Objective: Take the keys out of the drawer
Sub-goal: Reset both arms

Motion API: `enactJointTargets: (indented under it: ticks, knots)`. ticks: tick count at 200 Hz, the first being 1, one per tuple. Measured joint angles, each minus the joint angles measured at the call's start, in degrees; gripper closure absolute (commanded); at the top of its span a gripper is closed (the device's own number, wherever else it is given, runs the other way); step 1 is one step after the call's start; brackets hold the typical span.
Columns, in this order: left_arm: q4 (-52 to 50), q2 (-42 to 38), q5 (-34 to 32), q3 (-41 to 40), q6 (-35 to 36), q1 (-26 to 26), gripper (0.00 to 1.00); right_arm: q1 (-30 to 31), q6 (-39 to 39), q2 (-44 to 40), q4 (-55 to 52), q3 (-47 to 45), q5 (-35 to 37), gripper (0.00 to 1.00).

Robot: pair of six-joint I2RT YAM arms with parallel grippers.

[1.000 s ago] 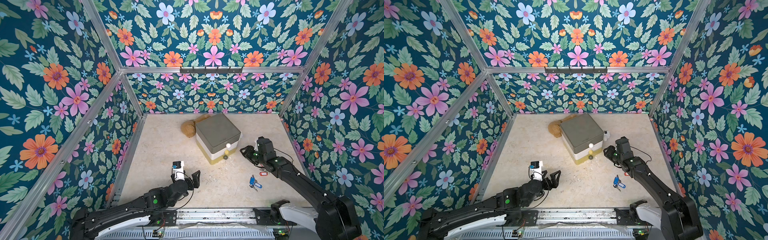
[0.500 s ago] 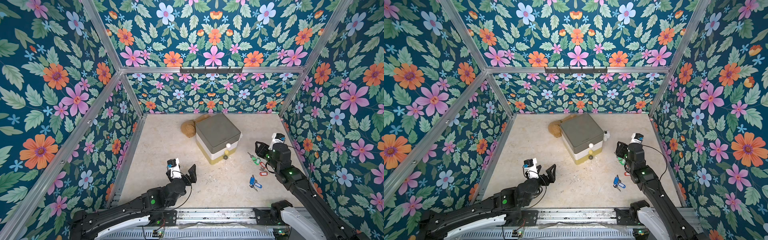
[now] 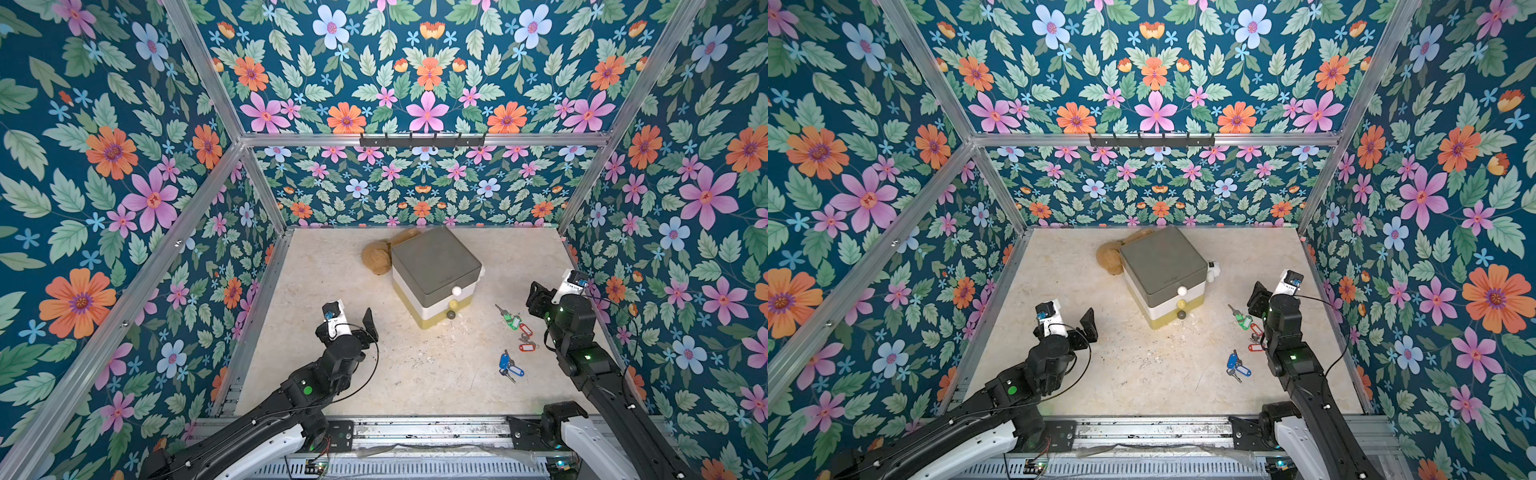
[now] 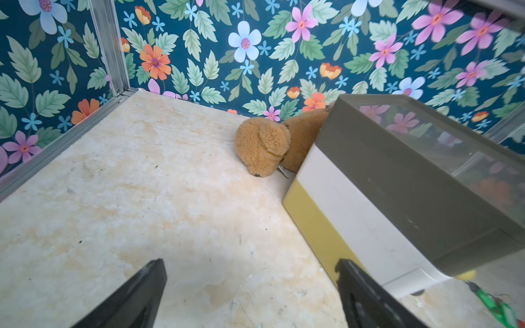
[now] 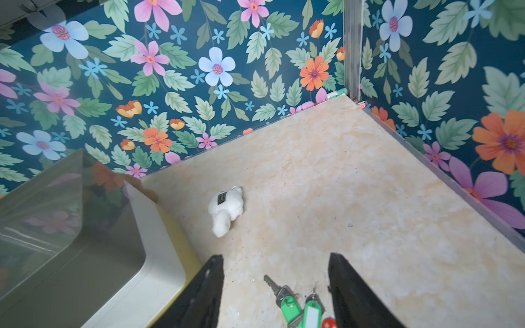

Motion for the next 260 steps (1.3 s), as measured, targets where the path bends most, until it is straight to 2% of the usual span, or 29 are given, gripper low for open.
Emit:
enactJointTargets:
  ticks: [54,124,168,260]
  knots:
    - [7.9,10.4,9.4,1.3,7.0,13.6,0.01,-4.7,-2.8,0.1,6.1,-4.2,-0.2,0.35]
    - [15.6,14.4,19.0,-3.4,9.7,29.2,0.01,-10.6,-4.5,6.1,17.9,-9.7,-3.1,0.35]
    - [20.8,18.6,22.8,-3.4,13.1,33.6,0.01,-11.0,-5.8,14.3,28.0,-12.9,-3.2,0.35]
    - [28.5,30.8,26.2,1.0,19.4,40.1,0.01,-11.0,-7.7,28.0,47.2,-14.9,-2.8,0.35]
